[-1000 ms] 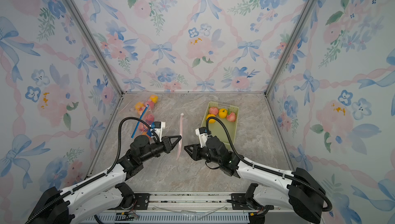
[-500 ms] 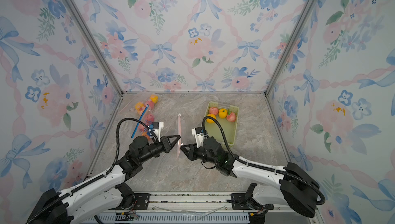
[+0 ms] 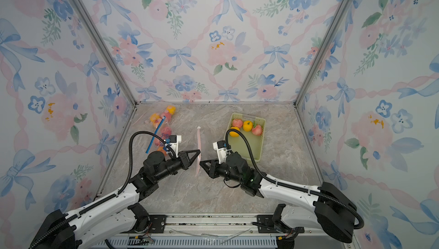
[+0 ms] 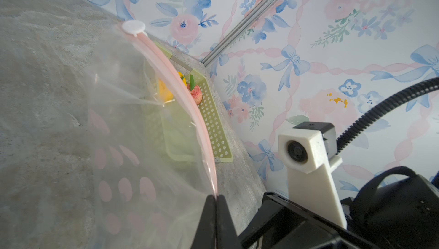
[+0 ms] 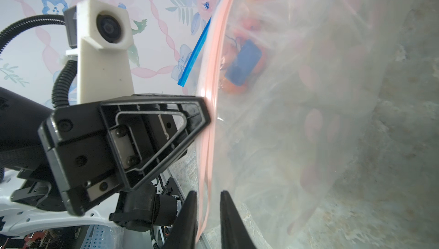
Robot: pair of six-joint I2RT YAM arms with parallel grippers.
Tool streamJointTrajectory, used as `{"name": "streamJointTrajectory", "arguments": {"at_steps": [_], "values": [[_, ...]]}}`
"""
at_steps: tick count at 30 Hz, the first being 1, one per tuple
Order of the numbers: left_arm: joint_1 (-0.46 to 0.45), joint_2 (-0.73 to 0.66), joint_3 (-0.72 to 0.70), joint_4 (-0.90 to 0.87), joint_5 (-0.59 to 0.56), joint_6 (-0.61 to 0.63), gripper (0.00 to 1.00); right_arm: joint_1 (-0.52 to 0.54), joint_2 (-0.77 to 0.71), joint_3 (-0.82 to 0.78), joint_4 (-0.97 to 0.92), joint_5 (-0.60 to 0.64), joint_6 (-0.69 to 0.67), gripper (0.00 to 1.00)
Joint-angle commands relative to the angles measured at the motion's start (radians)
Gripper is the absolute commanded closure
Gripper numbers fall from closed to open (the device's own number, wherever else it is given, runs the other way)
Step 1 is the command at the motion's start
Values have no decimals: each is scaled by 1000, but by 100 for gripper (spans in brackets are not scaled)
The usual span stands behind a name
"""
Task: Place the peach in a zip-top bag and seal the zipper
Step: Open the zipper of the food storage bag at the center of the board.
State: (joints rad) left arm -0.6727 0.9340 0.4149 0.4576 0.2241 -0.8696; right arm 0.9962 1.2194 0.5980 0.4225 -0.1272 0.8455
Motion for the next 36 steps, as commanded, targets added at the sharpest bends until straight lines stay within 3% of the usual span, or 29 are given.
{"name": "streamJointTrajectory", "arguments": {"at_steps": [1, 18, 36], "values": [[9, -4, -10, 27, -5, -8, 100, 10, 18, 30, 7, 21, -1, 79], [9, 0, -16, 40, -6, -12, 100, 12, 75, 61, 20, 5, 6, 80], [9, -3, -31, 44, -23, -49, 100, 12, 117, 55, 191, -53, 62, 79]]}}
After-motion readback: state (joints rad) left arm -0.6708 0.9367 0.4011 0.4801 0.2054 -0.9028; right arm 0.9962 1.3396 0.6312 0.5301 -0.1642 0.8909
